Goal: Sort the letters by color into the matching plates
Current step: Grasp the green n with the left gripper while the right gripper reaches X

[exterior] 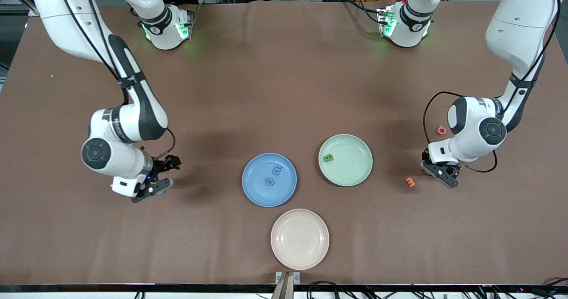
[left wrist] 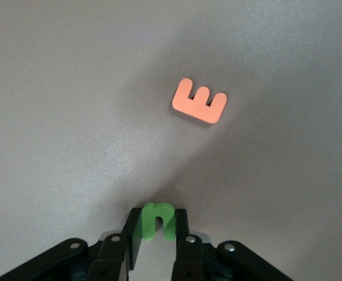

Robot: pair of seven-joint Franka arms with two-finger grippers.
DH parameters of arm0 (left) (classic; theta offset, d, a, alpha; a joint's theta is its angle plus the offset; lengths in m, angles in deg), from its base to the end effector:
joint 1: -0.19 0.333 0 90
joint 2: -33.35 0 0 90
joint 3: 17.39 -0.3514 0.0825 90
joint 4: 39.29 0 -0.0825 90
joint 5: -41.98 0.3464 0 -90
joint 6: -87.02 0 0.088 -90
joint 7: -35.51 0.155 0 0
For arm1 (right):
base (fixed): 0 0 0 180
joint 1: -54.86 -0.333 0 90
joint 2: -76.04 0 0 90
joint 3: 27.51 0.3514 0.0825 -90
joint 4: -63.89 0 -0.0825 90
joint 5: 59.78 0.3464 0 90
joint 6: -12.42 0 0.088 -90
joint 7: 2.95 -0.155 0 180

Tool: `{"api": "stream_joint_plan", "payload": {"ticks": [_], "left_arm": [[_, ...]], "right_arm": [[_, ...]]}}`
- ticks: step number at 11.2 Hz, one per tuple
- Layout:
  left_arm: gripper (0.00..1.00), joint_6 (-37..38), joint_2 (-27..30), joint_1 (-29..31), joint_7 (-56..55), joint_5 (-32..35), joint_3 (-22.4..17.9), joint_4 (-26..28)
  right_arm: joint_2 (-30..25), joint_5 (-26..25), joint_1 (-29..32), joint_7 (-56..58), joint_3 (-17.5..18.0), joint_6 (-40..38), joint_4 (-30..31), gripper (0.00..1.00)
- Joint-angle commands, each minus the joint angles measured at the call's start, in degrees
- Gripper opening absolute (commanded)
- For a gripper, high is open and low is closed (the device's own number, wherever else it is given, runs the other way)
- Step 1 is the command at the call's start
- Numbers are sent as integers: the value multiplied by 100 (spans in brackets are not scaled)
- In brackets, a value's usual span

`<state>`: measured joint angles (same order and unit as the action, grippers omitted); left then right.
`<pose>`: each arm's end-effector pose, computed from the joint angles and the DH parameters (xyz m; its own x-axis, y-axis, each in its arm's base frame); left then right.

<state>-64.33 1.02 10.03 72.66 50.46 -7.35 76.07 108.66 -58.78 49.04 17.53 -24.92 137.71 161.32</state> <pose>0.6113 0.0007 0.1930 0.7297 -0.6802 0.0694 -0.6796 -0.7327 -0.0365 0.6453 0.0938 0.2634 0.8807 0.4692 -0.0644 0.4656 -0.8827 -0.0643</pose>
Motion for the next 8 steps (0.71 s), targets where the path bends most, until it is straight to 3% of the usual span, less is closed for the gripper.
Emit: {"api": "stream_joint_plan", "payload": {"ticks": [1, 5, 8], "left_arm": [[0, -87, -36, -9, 72, 93, -54, -22], [0, -8, 157, -70, -198, 14, 42, -40], [0, 422, 359, -281, -1603, 5, 463, -93]], "right_arm": [[-633, -100, 545, 735, 102, 170, 811, 100], [-986, -91, 1090, 1694, 110, 1248, 1786, 100], [-960, -91, 1223, 1916, 110, 2024, 2271, 100]]}}
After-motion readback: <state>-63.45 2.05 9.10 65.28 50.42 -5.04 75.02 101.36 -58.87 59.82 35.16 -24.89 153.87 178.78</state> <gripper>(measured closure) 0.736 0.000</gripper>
